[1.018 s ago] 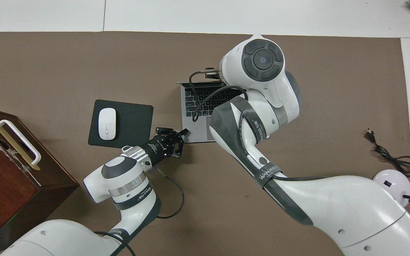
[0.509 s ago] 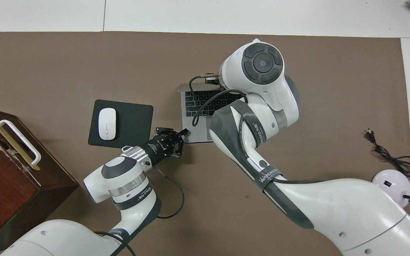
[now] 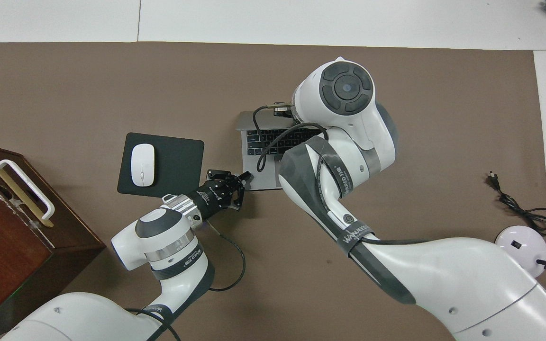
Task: Close laptop with both arms
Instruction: 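Push the laptop screen down toward the keyboard with the right gripper, then press the screen further down with the right gripper against the base, then lift the right gripper off the closed laptop and draw it back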
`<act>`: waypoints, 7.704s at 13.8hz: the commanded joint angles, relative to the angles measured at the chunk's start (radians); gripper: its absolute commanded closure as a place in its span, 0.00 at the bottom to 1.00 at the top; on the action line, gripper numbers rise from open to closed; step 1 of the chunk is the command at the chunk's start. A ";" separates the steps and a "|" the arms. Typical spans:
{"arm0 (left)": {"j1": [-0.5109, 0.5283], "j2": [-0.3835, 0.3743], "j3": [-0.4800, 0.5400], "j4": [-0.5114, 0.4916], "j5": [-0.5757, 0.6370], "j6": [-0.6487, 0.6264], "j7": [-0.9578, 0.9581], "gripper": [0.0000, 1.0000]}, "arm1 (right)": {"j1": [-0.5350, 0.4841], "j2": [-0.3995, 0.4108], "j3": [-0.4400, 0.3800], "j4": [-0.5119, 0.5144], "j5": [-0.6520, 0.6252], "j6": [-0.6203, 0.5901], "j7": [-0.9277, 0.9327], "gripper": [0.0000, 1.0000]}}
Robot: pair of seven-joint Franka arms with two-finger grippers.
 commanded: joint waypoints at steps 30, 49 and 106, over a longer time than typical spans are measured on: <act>-0.051 0.049 0.013 0.024 -0.022 0.060 0.062 1.00 | 0.010 -0.011 0.011 -0.150 0.019 0.022 0.079 1.00; -0.059 0.079 0.011 0.024 -0.048 0.029 0.099 1.00 | 0.002 0.001 0.011 -0.178 0.023 0.043 0.080 1.00; 0.021 0.059 0.021 -0.015 -0.045 -0.112 0.151 1.00 | -0.199 -0.282 0.004 -0.092 0.022 -0.233 -0.246 1.00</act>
